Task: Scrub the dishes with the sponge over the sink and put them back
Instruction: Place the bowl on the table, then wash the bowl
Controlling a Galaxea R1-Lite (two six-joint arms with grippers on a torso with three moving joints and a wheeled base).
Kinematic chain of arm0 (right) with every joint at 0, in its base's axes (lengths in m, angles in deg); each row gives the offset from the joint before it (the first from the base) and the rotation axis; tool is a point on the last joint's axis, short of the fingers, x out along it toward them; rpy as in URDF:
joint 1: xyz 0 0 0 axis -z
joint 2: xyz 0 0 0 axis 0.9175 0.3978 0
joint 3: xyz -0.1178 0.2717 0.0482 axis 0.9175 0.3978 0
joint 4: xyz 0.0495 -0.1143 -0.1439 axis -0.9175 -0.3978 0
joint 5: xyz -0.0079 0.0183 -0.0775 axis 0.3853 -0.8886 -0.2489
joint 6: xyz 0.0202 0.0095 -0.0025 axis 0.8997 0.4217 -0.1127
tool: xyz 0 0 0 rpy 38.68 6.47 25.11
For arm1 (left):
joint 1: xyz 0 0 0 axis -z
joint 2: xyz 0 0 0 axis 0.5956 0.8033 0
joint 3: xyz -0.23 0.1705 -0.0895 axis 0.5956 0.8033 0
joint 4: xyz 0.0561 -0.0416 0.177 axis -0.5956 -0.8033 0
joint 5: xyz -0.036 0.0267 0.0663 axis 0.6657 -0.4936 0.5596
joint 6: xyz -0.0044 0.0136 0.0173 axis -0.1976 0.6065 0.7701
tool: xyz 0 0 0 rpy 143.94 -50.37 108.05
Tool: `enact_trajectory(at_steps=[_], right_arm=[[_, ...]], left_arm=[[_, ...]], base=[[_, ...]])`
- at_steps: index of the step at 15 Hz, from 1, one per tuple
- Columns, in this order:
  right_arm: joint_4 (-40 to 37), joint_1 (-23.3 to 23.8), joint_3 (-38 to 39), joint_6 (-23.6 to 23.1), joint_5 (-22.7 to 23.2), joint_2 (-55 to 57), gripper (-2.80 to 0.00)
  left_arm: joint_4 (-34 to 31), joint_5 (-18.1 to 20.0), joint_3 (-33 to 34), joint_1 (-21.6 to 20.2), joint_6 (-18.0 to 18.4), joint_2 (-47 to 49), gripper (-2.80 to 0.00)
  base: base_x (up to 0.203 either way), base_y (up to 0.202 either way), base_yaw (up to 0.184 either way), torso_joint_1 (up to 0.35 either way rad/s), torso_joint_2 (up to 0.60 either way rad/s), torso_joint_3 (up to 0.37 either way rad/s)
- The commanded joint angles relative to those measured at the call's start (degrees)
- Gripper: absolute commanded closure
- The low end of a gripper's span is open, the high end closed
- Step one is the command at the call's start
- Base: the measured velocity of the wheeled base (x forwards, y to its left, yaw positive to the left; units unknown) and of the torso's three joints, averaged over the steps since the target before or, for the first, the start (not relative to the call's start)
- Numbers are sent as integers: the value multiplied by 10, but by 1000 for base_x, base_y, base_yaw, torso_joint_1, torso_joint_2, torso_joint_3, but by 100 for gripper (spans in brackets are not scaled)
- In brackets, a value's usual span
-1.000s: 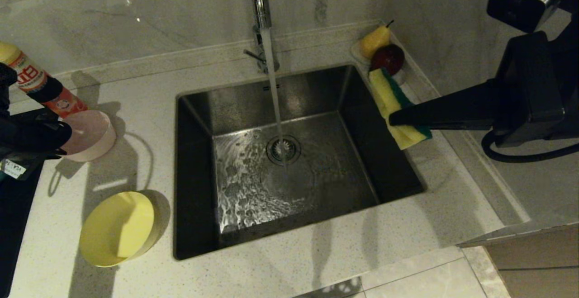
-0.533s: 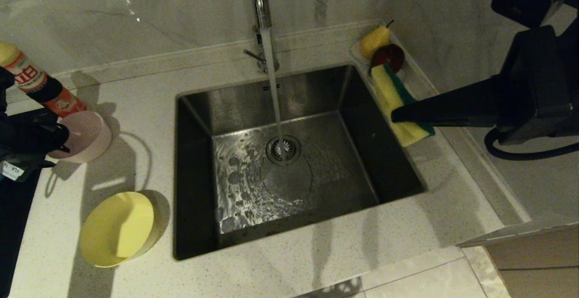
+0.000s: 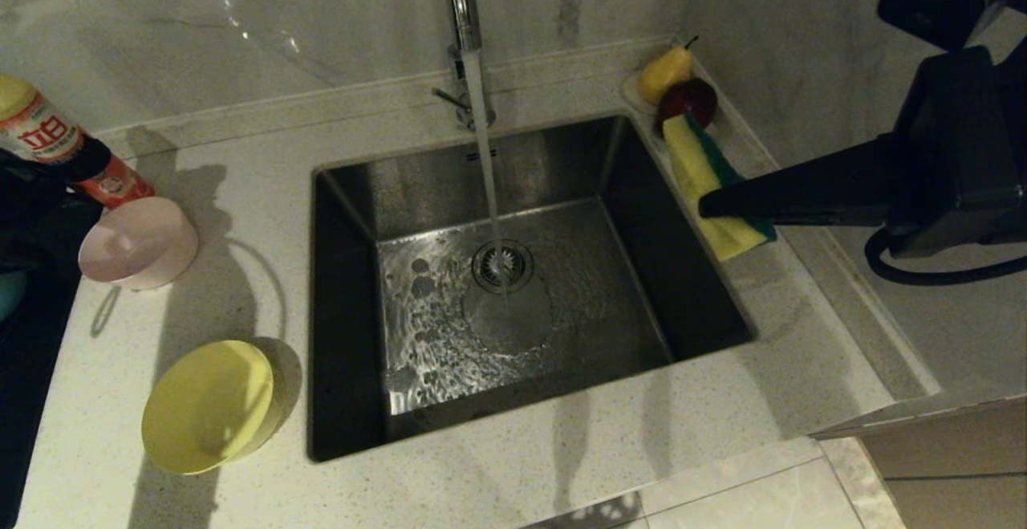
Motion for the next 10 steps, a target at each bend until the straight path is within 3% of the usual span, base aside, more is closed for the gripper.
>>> enact_trajectory(at_steps=[1,4,6,10], right_arm=[[-1,9,6,2,2,4,0],[2,13,18,2,1,3,0],[4,27,12,2,2,8,0],[2,31,15,3,2,5,0]], left_arm=[[-48,8,-2,8,17,-66,0],[-141,75,5,19,65,-112,0],[-164,113,32,20,95,-137,0],[-162,112,112,31,152,-143,0]], base=[[0,0,0,0,0,0],[0,0,0,0,0,0],[0,0,0,0,0,0],[0,0,0,0,0,0]])
